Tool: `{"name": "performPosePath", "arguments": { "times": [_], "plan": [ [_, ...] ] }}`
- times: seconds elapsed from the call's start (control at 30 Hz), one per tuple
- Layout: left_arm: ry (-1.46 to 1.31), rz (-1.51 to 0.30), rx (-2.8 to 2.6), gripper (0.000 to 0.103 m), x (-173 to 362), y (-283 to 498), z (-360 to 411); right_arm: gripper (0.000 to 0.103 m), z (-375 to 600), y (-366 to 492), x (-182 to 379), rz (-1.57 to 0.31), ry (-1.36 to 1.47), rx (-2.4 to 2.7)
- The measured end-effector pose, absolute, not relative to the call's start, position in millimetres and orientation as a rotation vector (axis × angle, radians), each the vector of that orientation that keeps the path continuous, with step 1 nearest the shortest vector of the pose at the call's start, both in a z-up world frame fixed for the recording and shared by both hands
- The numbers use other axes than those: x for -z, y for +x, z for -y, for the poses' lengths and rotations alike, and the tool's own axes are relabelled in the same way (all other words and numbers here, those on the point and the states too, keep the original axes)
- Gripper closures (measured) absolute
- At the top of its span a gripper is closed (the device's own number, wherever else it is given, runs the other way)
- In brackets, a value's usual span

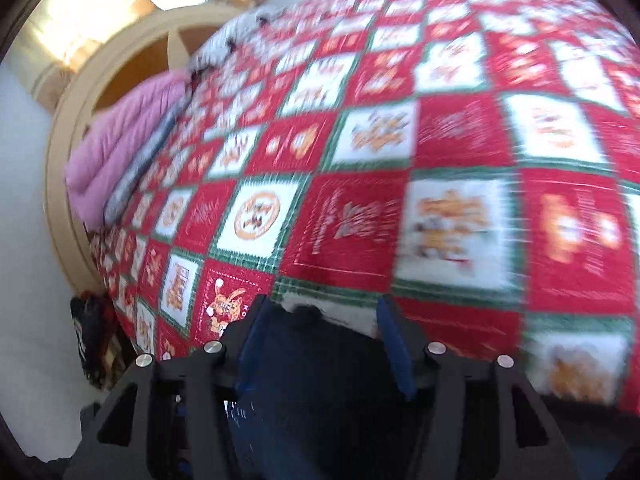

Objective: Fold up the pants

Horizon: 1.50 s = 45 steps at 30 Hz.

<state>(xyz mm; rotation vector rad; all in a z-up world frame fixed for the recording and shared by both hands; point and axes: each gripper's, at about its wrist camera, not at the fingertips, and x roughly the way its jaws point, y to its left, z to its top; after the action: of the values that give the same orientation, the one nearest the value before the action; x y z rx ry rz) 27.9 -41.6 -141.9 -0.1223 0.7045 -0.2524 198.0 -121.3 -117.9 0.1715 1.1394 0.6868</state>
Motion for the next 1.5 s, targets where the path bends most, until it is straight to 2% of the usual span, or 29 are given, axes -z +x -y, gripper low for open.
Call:
{"name": "performPosePath", "arguments": {
  "times": [0.17,0.37,0.43,0.77,1.1,1.5],
  "plan": [
    [-0.113,-0.73,0.197,0.0,141.3,25.6,37.3,0.047,173.5,146.7,97.2,-1.029,0.227,-0.685],
    [-0.053,-0.743,0.18,0.0,147.5,23.7,41.6,0.047,230.0,126.3,125.7,-1.019,0.187,-0.468],
    [-0.049,-0.744,0.177,0.0,145.5,21.5,41.8,0.047,242.0,128.8,129.9,-0.997,0.269,-0.513],
    [-0.123,-0.745,0.177,0.0,127.5,38.6,35.3,0.047,297.3,89.2,99.2,-0.8,0.374,-0.425],
    [-0.114,-0.781,0.216,0.0,135.6,67.1,55.7,0.046,331.7,87.4,134.9,-0.851,0.367,-0.286],
    [-0.109,-0.764,0.218,0.0,139.6,74.1,59.1,0.046,322.5,86.5,144.3,-0.831,0.317,-0.289]
  ]
}}
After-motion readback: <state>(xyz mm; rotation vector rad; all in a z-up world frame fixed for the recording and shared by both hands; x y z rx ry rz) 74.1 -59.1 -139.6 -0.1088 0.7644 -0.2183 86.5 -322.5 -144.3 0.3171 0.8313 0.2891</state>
